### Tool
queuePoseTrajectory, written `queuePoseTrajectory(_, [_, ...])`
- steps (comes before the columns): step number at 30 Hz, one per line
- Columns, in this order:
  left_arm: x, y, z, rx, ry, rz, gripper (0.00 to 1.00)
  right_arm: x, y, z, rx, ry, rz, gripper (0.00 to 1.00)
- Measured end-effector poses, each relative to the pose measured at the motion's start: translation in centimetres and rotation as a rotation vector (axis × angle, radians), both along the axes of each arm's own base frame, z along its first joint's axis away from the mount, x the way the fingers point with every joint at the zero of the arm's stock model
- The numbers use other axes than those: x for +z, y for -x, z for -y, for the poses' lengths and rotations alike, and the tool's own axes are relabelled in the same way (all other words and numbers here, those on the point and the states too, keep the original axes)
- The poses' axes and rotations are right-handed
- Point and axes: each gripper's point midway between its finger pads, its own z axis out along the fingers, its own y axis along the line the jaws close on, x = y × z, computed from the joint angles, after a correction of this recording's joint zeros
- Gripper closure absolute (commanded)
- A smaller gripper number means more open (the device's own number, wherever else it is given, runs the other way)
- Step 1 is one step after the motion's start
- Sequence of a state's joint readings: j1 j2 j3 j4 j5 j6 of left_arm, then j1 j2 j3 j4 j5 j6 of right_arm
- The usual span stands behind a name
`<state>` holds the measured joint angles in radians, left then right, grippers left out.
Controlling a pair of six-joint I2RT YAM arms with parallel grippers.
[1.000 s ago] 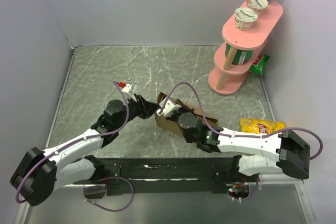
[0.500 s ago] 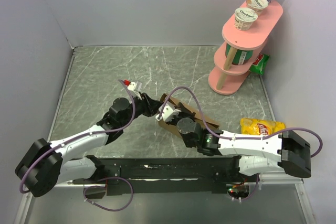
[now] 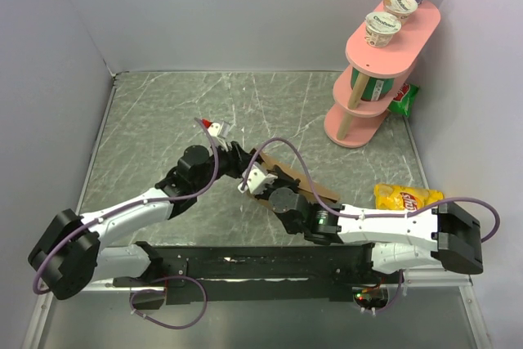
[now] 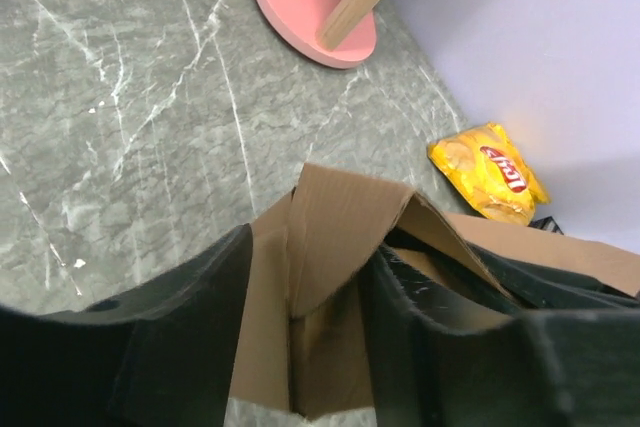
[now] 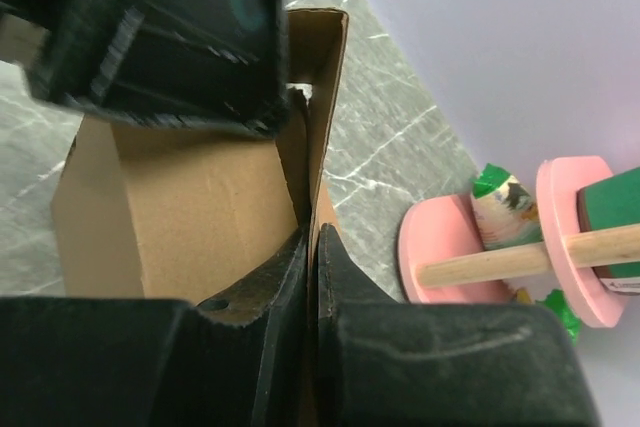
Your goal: Fold the paper box
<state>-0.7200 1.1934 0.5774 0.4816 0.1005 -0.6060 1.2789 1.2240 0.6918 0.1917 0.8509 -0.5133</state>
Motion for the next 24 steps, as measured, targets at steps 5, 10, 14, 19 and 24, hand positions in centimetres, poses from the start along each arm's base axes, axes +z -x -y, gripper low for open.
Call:
queuePoseTrajectory(5, [0.8,0.5,-0.7,-0.009,-0.06,0.014,0.18,0.1,-0.2,0.0,-0.016,-0.04,-0.039,0.86])
queuePoseTrajectory(10, [2.4,2.1,-2.1,-0.024,-0.084,0.056,0.12,0.3,-1.2,0.7,-0.063,-0.07,-0.078,0.84])
queuePoseTrajectory(14, [2.8,3.8,-3.5,-0.038,-0.093,0.094,0.2,0.5,-1.3,0.6,-0.038,-0.105,-0.107,0.76])
queuePoseTrajectory(19, [0.5,5.3,-4.8,-0.053,-0.12,0.081,0.27,0.5,-0.8,0.3,0.016,-0.139,-0.136,0.6])
queuePoseTrajectory(24, [-2.2,5.7,-5.0,-0.07,-0.161,0.026,0.26,0.8,-0.1,-0.3,0.07,-0.177,-0.164,0.22])
